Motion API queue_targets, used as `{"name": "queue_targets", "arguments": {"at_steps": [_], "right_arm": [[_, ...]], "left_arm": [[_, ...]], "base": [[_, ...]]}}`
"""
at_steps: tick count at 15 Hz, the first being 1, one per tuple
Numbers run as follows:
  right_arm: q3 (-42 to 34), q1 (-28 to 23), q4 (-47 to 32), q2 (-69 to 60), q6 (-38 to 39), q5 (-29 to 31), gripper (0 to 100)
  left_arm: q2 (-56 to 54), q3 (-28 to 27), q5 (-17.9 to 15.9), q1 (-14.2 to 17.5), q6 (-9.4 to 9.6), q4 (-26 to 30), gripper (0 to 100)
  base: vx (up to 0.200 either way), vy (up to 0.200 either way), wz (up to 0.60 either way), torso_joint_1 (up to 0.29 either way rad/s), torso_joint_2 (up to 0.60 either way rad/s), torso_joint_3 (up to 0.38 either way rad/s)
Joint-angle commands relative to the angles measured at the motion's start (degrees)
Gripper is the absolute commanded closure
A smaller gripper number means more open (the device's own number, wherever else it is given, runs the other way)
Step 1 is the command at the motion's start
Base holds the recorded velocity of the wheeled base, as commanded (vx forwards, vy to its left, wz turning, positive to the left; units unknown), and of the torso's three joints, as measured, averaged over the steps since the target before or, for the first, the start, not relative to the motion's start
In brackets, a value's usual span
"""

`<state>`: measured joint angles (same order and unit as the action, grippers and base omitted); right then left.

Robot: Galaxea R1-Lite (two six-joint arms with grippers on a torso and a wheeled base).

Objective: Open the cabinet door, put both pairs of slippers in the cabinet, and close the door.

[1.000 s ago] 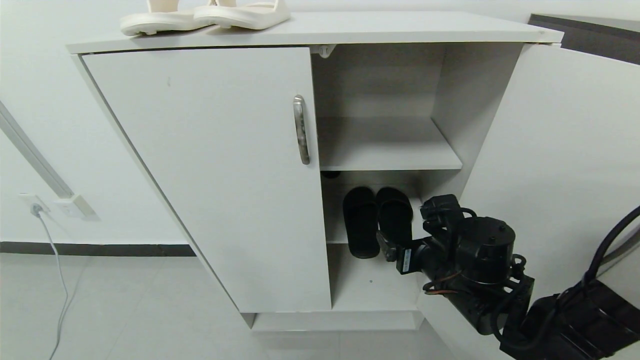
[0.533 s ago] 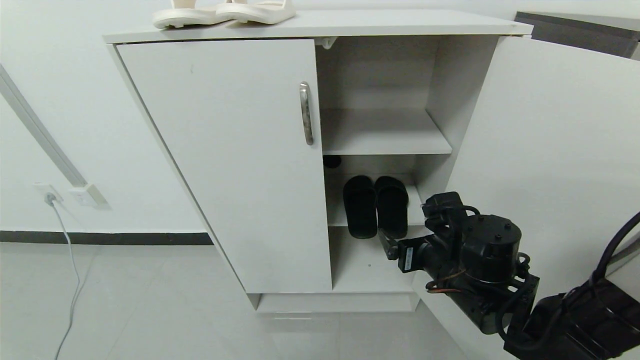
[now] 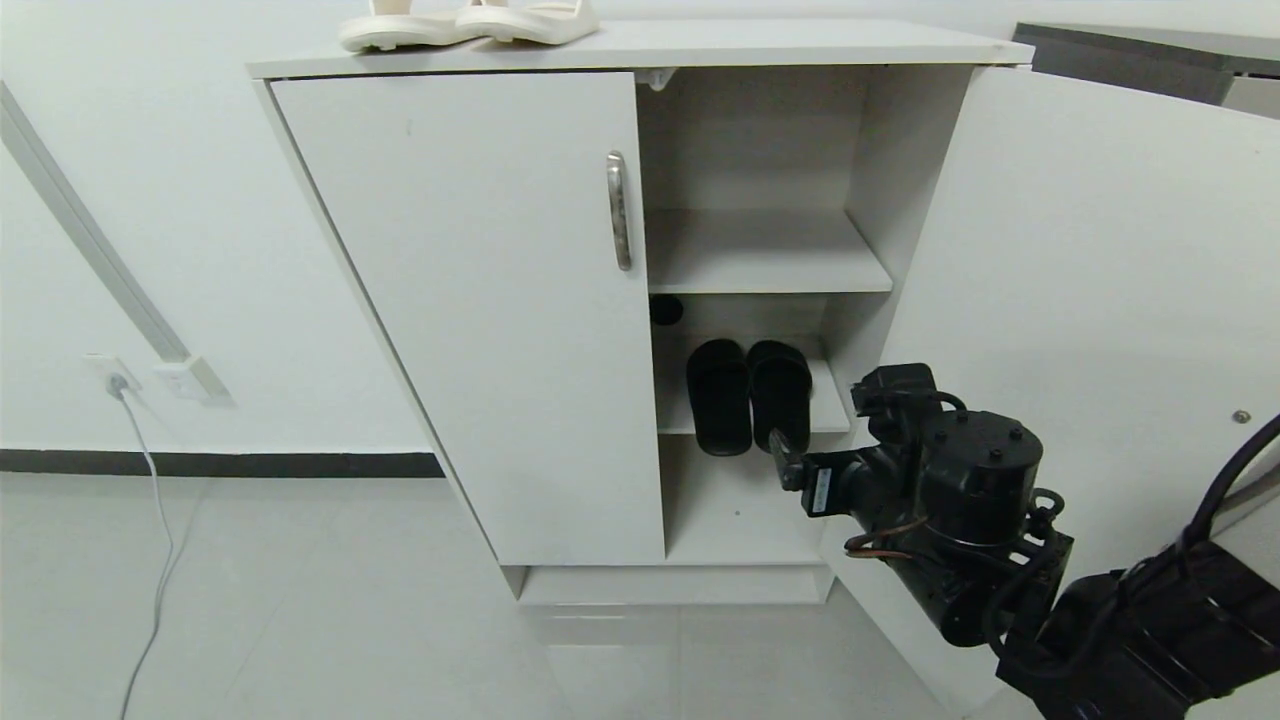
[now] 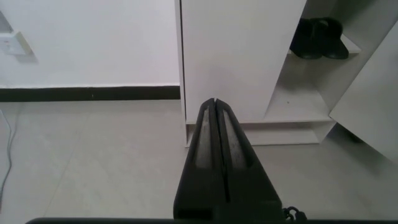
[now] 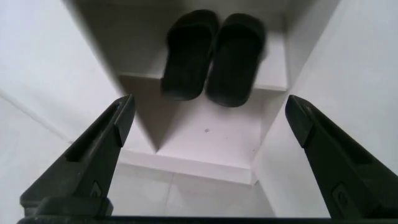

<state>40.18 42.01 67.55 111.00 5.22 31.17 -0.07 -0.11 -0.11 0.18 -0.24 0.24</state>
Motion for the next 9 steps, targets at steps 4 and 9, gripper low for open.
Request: {"name": "queue_targets", "arguments": {"at_steps": [4,9], "right_arm": [[0.51,-0.17,0.04,0.63,-0.47,0.12,0],[0.69,-0.17,0.13,1.24,-0.47,0.21,0]], "left_arm": [[0.07,0.02,0.02,-0.01,-0.02,0.02,100],[0.07,0.02,0.02,-0.01,-0.02,0.02,100]], "base": [[0.0,0.0,0.0,0.0,0.0,0.0],[0.0,0.0,0.0,0.001,0.0,0.051]]}}
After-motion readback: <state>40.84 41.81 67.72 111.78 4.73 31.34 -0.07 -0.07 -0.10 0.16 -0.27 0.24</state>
